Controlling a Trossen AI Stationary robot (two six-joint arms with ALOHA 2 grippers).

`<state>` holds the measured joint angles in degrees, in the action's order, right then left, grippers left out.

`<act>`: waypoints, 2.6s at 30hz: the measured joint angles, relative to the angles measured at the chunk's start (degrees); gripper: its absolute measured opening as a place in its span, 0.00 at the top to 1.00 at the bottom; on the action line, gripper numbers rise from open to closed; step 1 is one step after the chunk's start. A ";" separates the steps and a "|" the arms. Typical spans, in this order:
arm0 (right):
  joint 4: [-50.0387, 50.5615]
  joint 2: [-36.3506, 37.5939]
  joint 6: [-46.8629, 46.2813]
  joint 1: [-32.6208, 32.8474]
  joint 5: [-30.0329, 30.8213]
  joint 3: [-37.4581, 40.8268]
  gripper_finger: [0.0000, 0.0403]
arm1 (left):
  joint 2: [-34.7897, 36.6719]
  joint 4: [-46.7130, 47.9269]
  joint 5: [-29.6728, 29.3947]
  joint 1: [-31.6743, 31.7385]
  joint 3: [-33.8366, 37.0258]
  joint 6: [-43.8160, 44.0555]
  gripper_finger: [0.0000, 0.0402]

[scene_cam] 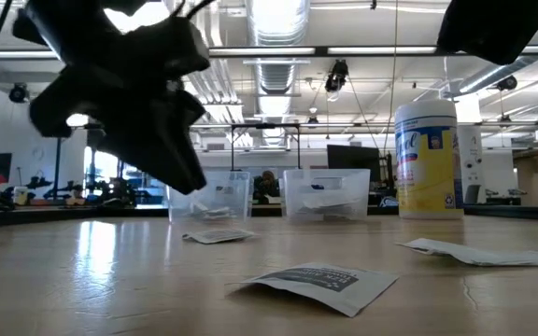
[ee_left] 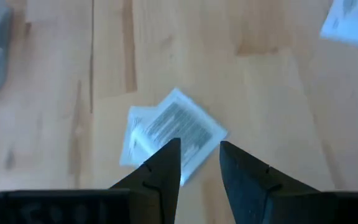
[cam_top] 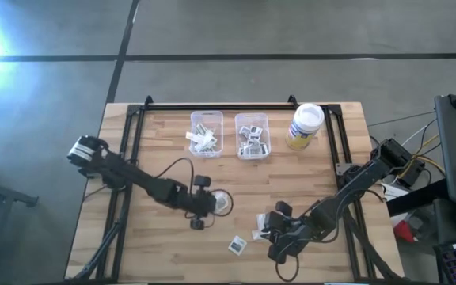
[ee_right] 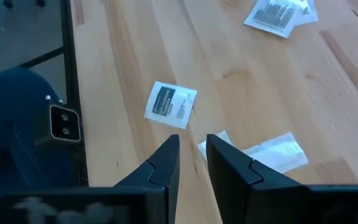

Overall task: Pick & Place First Aid Supplies
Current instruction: Put the gray towelette pack into the right transparent bin

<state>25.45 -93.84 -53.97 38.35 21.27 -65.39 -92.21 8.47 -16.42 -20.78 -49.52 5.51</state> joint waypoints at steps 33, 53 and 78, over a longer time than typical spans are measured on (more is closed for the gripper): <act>-29.28 0.02 -11.02 -16.68 0.92 13.81 0.71 | -5.82 4.24 -5.37 -1.77 0.11 -4.62 0.70; -29.52 0.02 -7.64 -21.09 2.65 13.49 0.66 | -6.34 2.47 -9.56 -1.68 0.15 -5.41 0.70; -9.65 -7.53 0.27 -29.24 -13.82 -1.22 0.65 | -6.27 2.51 -8.92 -1.83 0.13 -4.82 0.70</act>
<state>15.79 -101.37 -53.70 9.10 7.45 -66.61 -98.48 10.98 -25.34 -22.61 -49.39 0.69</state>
